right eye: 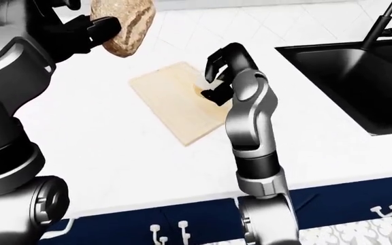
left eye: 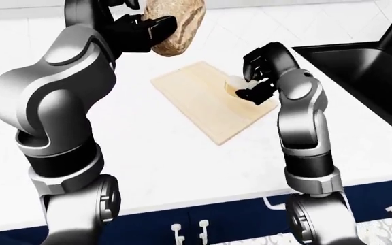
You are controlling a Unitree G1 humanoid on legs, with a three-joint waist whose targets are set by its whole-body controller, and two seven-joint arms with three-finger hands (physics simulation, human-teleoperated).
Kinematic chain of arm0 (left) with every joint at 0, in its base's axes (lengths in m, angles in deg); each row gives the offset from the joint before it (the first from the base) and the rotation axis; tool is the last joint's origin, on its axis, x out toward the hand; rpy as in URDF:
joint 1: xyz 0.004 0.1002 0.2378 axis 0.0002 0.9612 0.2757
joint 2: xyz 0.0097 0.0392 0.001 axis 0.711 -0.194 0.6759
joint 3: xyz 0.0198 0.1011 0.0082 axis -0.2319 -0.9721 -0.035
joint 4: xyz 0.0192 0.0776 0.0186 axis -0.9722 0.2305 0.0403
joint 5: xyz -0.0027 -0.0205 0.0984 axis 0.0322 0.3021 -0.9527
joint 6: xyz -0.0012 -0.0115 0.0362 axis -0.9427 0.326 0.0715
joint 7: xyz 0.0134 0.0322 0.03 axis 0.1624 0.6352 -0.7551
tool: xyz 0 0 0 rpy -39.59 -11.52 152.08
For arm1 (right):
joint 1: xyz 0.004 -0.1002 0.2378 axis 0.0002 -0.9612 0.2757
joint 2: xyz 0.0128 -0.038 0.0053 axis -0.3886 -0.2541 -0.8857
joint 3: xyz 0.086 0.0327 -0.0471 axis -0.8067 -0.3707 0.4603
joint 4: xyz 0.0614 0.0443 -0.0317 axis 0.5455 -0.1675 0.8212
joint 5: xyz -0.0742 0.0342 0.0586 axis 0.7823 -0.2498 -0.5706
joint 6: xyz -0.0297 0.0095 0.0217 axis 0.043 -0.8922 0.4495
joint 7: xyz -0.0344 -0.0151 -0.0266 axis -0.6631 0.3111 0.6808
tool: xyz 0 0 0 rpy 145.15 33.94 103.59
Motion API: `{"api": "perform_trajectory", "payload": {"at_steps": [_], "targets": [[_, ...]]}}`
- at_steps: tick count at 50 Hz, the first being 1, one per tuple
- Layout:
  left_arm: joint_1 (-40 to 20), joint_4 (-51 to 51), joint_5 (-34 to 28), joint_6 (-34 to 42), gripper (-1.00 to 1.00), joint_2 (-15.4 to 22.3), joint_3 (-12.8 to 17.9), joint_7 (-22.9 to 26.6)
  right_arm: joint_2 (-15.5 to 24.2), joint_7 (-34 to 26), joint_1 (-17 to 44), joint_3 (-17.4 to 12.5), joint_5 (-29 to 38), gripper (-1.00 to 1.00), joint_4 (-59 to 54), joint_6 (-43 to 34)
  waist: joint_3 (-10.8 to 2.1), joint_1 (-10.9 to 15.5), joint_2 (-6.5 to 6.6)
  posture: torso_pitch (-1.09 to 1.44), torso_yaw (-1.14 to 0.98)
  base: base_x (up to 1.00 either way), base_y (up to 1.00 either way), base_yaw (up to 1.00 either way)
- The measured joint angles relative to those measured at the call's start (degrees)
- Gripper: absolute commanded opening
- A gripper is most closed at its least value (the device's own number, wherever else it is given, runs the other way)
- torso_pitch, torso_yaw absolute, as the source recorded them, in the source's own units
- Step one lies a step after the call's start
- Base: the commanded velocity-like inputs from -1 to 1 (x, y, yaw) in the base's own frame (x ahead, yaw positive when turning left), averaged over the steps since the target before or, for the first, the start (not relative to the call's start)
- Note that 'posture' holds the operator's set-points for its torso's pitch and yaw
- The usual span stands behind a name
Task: Place all breads on the cutting board.
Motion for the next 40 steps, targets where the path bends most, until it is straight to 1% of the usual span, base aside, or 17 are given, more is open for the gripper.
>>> {"api": "perform_trajectory", "payload": {"at_steps": [6, 9, 14, 24, 25, 27, 38, 39, 40], "targets": [[-0.12, -0.04, 0.22, -0.01, -1.00, 0.13, 0.23, -0.26, -0.85, 0.72, 1.07, 0.22, 0.42, -1.00, -3.19, 1.80, 0.05, 0.04, 0.10, 0.00, 0.00, 0.00, 0.00, 0.00], [-0.05, -0.16, 0.51, 0.20, -1.00, 0.23, 0.26, -0.37, -1.12, 1.99, 1.39, -0.16, 0.27, -1.00, -4.89, 3.63, -0.07, 0.06, 0.06, 0.00, 0.00, 0.00, 0.00, 0.00], [0.21, -0.55, 0.78, 0.17, -1.00, 0.51, 0.51, -0.59, -1.12, 4.04, 0.86, -0.28, 0.05, -1.00, -6.91, 5.59, -0.17, 0.13, 0.03, 0.00, 0.00, 0.00, 0.00, 0.00], [-0.43, 0.58, 0.79, -0.15, -1.00, 0.40, 0.00, -0.55, -0.96, 7.22, 0.15, -0.75, -0.70, -1.00, -11.60, 9.19, -0.25, 0.23, -0.04, 0.00, 0.00, 0.00, 0.00, 0.00], [-0.51, 0.55, 0.78, -0.13, -1.00, 0.39, 0.04, -0.58, -0.96, 7.51, -0.02, -0.86, -0.85, -0.97, -11.78, 9.34, -0.26, 0.24, -0.04, 0.00, 0.00, 0.00, 0.00, 0.00], [-0.59, 0.47, 0.74, -0.19, -1.00, 0.33, 0.07, -0.63, -0.93, 7.89, -0.19, -0.92, -1.08, -1.00, -11.89, 9.30, -0.25, 0.25, -0.02, 0.00, 0.00, 0.00, 0.00, 0.00], [-0.47, -0.09, 1.11, 0.18, -1.00, 0.14, 0.09, -0.97, -0.67, 8.92, -0.19, -0.81, -1.64, -1.00, -12.08, 9.59, -0.41, 0.27, -0.09, 0.00, 0.00, 0.00, 0.00, 0.00], [-0.52, -0.04, 1.15, 0.22, -1.00, 0.14, 0.08, -0.99, -0.66, 9.02, -0.12, -0.82, -1.69, -0.98, -12.30, 9.67, -0.41, 0.27, -0.10, 0.00, 0.00, 0.00, 0.00, 0.00], [-0.57, 0.01, 1.18, 0.25, -1.00, 0.17, 0.08, -1.01, -0.66, 9.11, -0.06, -0.82, -1.74, -0.92, -12.49, 9.74, -0.41, 0.27, -0.11, 0.00, 0.00, 0.00, 0.00, 0.00]]}}
